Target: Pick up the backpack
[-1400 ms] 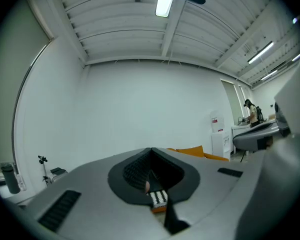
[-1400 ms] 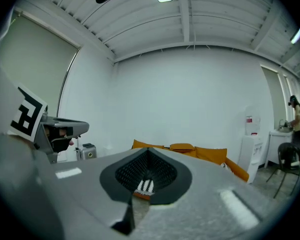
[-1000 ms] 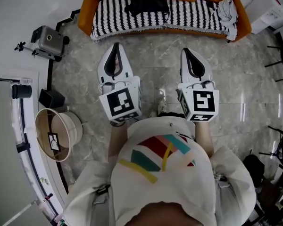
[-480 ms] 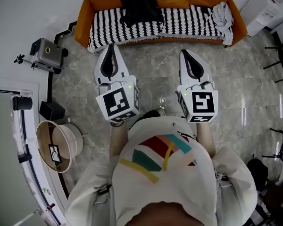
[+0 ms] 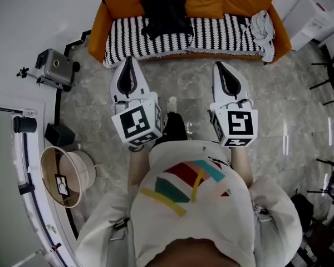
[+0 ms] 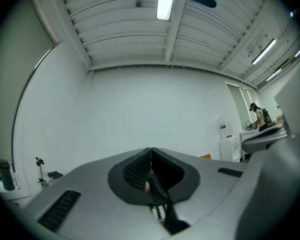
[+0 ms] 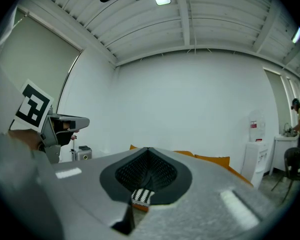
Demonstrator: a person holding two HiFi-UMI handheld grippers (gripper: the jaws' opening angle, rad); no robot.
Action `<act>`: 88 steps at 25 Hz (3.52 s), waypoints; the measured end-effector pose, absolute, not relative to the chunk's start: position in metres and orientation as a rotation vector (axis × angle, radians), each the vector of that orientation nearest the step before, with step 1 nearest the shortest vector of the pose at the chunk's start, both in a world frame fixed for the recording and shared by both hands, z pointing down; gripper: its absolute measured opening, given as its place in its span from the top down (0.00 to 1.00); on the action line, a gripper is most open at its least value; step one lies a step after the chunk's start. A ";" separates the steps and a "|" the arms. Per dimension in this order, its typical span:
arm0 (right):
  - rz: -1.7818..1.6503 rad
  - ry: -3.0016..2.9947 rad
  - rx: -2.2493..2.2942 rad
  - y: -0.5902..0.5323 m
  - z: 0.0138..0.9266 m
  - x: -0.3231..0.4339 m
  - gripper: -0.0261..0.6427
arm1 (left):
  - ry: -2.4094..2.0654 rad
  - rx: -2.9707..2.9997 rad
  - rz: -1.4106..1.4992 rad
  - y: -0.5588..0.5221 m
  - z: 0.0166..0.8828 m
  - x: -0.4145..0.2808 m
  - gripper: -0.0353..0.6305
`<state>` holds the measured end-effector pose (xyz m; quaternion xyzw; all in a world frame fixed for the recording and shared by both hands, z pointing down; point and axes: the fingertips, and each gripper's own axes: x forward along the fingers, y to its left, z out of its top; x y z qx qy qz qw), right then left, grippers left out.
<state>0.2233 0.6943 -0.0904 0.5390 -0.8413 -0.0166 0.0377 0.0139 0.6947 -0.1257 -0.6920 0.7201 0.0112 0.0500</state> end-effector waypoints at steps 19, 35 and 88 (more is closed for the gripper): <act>-0.039 -2.528 1.772 0.524 -0.088 0.189 0.96 | 2.091 -2.217 0.104 0.503 -0.116 -0.028 0.92; 0.092 -2.508 1.638 0.283 -0.088 0.065 0.96 | 2.080 -2.303 0.063 0.260 -0.120 -0.126 0.92; -0.006 -2.605 1.692 0.106 -0.133 0.105 0.96 | 1.942 -2.347 0.000 0.079 -0.163 -0.045 0.92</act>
